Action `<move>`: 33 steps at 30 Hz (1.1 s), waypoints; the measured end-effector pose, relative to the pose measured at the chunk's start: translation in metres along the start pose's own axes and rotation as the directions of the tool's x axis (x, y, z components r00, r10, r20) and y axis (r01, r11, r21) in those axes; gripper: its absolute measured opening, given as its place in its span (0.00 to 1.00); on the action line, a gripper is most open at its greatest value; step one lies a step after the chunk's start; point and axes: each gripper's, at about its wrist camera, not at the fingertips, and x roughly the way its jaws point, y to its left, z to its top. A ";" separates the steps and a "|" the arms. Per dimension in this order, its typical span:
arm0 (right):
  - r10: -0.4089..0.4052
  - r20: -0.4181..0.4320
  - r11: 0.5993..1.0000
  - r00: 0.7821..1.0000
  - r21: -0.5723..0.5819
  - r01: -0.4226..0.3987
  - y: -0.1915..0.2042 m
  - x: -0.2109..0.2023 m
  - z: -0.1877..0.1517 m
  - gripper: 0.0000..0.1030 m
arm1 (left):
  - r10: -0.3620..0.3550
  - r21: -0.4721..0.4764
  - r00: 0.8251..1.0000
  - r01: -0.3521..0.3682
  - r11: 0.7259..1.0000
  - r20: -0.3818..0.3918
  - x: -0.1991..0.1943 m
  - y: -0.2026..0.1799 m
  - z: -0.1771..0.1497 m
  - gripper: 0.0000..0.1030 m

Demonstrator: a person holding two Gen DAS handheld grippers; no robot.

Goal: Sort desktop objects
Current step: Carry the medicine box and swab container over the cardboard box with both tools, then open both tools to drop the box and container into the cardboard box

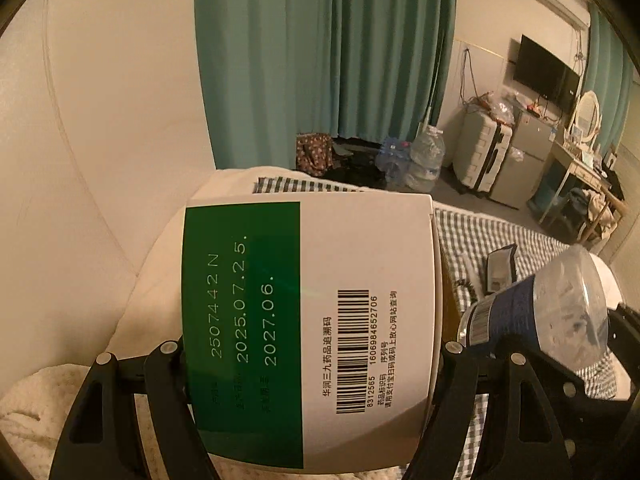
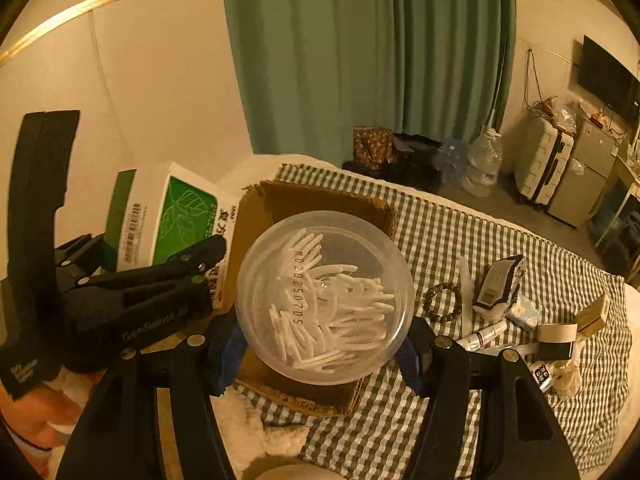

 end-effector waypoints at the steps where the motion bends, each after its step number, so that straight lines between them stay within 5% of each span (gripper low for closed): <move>1: -0.010 -0.006 1.000 1.000 -0.001 0.010 0.001 0.006 0.000 0.61 | -0.002 -0.004 1.000 0.001 1.000 -0.006 0.005 0.003 -0.001 0.76; 16: 0.001 -0.089 0.999 0.996 0.032 0.002 -0.001 0.071 0.007 0.61 | 0.004 -0.050 0.996 -0.008 0.999 -0.084 0.045 0.038 -0.015 0.76; 28: -0.002 -0.102 0.999 0.995 0.039 0.006 0.004 0.082 0.011 0.61 | -0.009 -0.081 0.995 0.001 0.997 -0.096 0.048 0.048 -0.015 0.76; 31: 0.005 -0.091 0.999 0.996 0.049 -0.001 0.002 0.081 0.012 0.61 | -0.018 -0.082 0.995 0.010 0.997 -0.098 0.047 0.048 -0.015 0.83; 33: -0.001 -0.057 0.998 0.998 0.065 0.005 0.000 0.076 0.014 0.72 | 0.008 -0.088 0.994 -0.017 0.996 -0.106 0.049 0.048 -0.013 0.97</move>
